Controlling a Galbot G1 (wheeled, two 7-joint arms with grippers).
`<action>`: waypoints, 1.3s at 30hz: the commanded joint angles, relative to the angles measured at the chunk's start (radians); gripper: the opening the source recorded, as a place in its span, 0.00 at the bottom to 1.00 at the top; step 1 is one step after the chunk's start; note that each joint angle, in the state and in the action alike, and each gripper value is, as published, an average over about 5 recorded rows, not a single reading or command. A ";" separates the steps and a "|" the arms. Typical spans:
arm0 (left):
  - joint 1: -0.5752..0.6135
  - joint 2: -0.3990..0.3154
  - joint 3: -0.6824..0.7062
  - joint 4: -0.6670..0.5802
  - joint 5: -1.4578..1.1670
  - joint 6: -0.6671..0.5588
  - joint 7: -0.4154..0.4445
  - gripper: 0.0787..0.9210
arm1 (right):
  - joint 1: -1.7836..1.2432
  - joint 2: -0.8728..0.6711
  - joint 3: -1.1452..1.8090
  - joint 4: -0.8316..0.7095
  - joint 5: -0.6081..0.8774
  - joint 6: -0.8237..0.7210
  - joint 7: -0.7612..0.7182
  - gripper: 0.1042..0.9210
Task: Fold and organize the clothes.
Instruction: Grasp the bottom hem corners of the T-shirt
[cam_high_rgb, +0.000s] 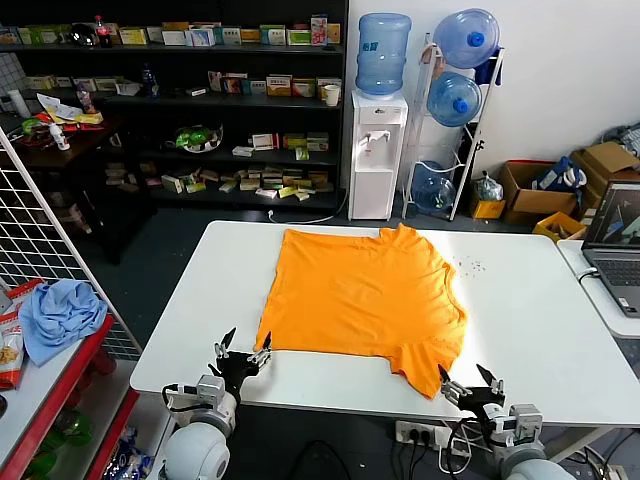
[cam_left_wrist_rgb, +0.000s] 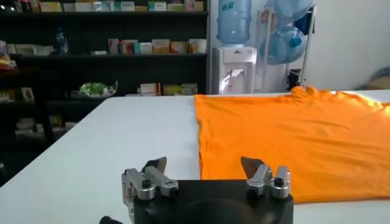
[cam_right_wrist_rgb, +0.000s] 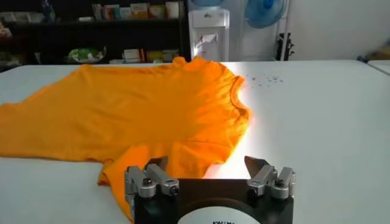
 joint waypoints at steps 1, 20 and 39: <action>-0.002 -0.003 0.001 -0.003 0.006 0.019 -0.002 0.88 | 0.020 0.005 -0.013 -0.022 -0.003 -0.005 0.005 0.88; -0.017 -0.023 0.026 0.009 -0.046 0.114 -0.032 0.88 | 0.088 0.048 -0.065 -0.114 -0.020 -0.005 0.017 0.88; -0.039 -0.030 0.035 0.088 -0.059 0.107 -0.028 0.67 | 0.090 0.064 -0.073 -0.111 -0.018 -0.013 0.028 0.47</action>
